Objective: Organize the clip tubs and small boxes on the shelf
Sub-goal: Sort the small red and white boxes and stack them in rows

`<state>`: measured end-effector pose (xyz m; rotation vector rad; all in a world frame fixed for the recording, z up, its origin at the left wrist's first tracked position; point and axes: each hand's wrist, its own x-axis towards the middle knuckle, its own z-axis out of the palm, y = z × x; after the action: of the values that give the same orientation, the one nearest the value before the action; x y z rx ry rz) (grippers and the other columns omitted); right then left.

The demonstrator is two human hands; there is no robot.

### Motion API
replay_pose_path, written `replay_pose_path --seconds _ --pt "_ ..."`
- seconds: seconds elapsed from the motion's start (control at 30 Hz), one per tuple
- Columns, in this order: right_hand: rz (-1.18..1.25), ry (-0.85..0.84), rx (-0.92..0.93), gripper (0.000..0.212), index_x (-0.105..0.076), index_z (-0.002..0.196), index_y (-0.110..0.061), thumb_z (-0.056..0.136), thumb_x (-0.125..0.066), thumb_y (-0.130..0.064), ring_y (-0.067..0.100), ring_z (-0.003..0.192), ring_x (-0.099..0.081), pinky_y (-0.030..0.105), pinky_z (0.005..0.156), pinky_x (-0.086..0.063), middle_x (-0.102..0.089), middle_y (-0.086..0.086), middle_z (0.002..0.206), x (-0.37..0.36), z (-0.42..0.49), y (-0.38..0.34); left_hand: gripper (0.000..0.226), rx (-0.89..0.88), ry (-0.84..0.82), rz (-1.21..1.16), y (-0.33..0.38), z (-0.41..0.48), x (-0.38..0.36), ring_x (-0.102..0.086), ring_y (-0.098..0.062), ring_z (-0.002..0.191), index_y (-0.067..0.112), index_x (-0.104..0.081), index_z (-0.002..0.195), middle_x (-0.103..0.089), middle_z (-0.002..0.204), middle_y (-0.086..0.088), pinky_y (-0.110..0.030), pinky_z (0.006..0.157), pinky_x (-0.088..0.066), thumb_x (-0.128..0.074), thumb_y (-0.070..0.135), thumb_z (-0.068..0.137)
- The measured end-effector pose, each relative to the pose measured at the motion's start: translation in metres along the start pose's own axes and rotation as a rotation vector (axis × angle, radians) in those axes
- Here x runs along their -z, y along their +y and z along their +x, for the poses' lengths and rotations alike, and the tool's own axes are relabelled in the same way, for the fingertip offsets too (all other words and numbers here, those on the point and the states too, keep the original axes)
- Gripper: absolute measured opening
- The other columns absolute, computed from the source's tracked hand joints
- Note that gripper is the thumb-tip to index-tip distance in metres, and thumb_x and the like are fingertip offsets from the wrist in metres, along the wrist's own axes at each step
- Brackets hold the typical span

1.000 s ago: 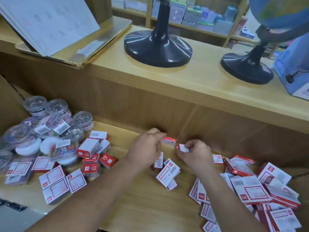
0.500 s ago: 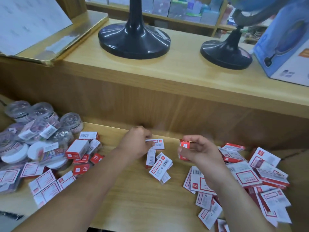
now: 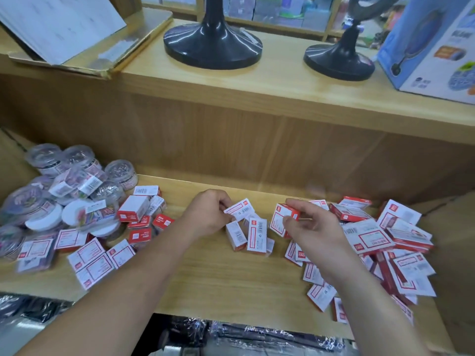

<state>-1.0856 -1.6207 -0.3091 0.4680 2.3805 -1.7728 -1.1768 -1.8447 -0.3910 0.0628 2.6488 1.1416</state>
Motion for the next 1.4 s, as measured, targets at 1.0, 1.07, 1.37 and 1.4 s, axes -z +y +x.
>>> replay_pose_path --seconds 1.0,1.07,1.37,1.4 --pt "-0.299 -0.031 0.200 0.007 -0.072 0.079 -0.028 0.085 -0.075 -0.026 0.005 0.067 -0.067 0.030 0.070 -0.055 -0.072 -0.014 0.071 -0.077 -0.047 0.009 0.013 -0.181 0.231 -0.267 0.001 -0.130 0.027 -0.050 -0.004 0.054 0.033 -0.067 0.107 -0.057 0.064 0.020 -0.027 0.057 -0.043 -0.067 0.030 0.094" --pt "-0.237 0.111 0.220 0.013 -0.068 0.088 -0.030 0.084 -0.078 -0.024 0.005 0.066 -0.065 0.030 0.069 -0.055 -0.071 -0.012 0.076 -0.050 -0.050 0.015 0.014 -0.220 0.147 -0.355 0.014 -0.131 0.002 -0.049 -0.005 0.055 0.035 -0.066 0.105 -0.059 0.065 0.016 -0.027 0.057 -0.043 -0.068 0.028 0.093" --pt "0.025 0.173 -0.043 0.016 -0.069 0.096 -0.026 0.088 -0.075 -0.014 0.023 0.061 -0.058 0.038 0.064 -0.045 -0.068 0.013 0.077 0.010 -0.053 0.062 0.015 -0.279 0.085 -0.421 0.046 -0.129 -0.052 -0.062 0.000 0.066 0.031 -0.071 0.095 -0.069 0.083 0.015 -0.017 0.064 -0.046 -0.071 0.016 0.092" --pt "-0.012 0.166 -0.052 0.014 -0.068 0.096 -0.026 0.089 -0.073 -0.015 0.021 0.058 -0.055 0.036 0.062 -0.042 -0.068 0.014 0.077 0.015 -0.052 0.066 0.012 -0.324 0.163 -0.337 0.043 -0.127 -0.049 -0.063 -0.001 0.070 0.029 -0.071 0.096 -0.067 0.086 0.015 -0.014 0.065 -0.045 -0.070 0.018 0.090"
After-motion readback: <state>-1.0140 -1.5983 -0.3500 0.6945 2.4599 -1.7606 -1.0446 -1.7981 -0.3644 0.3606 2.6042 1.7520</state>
